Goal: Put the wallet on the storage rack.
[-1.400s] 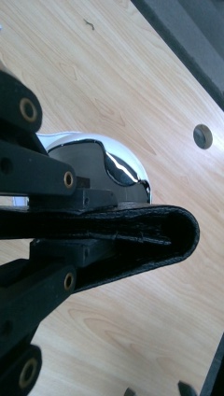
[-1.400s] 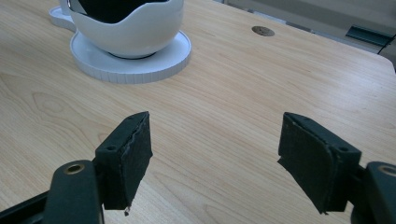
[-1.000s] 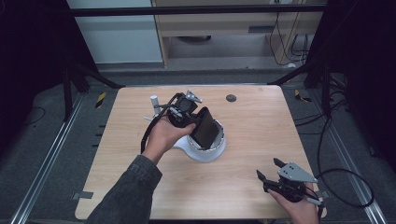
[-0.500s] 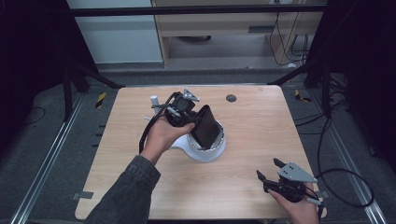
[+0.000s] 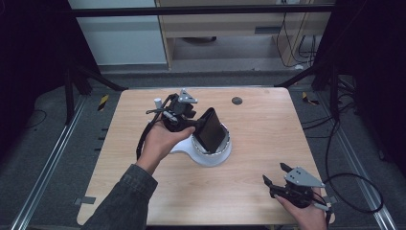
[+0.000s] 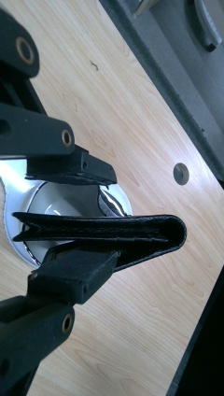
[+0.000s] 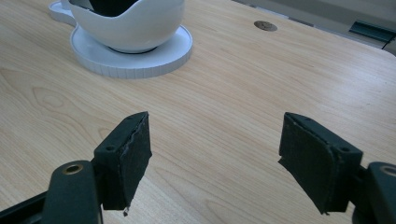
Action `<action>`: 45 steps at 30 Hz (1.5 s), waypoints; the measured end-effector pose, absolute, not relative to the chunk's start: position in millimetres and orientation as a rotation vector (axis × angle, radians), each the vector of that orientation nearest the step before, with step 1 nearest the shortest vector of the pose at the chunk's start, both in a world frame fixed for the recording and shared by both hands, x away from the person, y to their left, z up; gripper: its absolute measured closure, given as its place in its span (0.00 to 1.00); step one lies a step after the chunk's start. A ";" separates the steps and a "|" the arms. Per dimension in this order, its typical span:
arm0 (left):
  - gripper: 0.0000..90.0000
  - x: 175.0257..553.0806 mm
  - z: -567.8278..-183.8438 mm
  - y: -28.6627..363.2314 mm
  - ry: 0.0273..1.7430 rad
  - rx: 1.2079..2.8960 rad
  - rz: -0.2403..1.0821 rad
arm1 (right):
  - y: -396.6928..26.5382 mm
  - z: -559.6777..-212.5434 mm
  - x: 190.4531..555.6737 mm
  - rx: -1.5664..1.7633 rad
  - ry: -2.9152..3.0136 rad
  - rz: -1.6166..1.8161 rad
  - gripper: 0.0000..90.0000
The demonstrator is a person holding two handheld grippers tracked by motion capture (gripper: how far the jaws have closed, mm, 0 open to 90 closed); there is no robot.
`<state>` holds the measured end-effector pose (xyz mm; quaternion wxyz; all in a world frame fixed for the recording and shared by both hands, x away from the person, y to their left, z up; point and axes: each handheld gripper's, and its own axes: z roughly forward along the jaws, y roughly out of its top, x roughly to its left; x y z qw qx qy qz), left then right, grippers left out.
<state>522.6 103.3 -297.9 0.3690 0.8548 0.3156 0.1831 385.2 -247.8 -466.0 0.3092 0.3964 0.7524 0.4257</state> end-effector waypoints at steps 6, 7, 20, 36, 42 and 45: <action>0.58 509.3 -287.9 114.1 0.796 2.150 0.500 | -247.9 -466.3 385.1 1.049 1.989 1.122 0.28; 0.58 507.3 -286.1 115.9 0.791 2.148 0.503 | -247.6 -466.4 385.1 1.046 1.990 1.120 0.28; 0.25 484.4 -285.4 120.8 0.734 2.116 0.481 | -244.6 -467.8 385.4 1.049 2.006 1.113 0.24; 0.08 443.4 -305.9 148.1 0.729 2.020 0.464 | -241.0 -472.6 390.1 1.083 2.039 1.083 0.13; 0.08 427.1 -327.5 166.8 0.742 1.994 0.526 | -236.4 -477.6 396.8 1.117 2.087 1.090 0.07; 0.07 421.4 -345.8 177.5 0.760 2.002 0.504 | -233.1 -482.2 401.2 1.113 2.132 1.101 0.05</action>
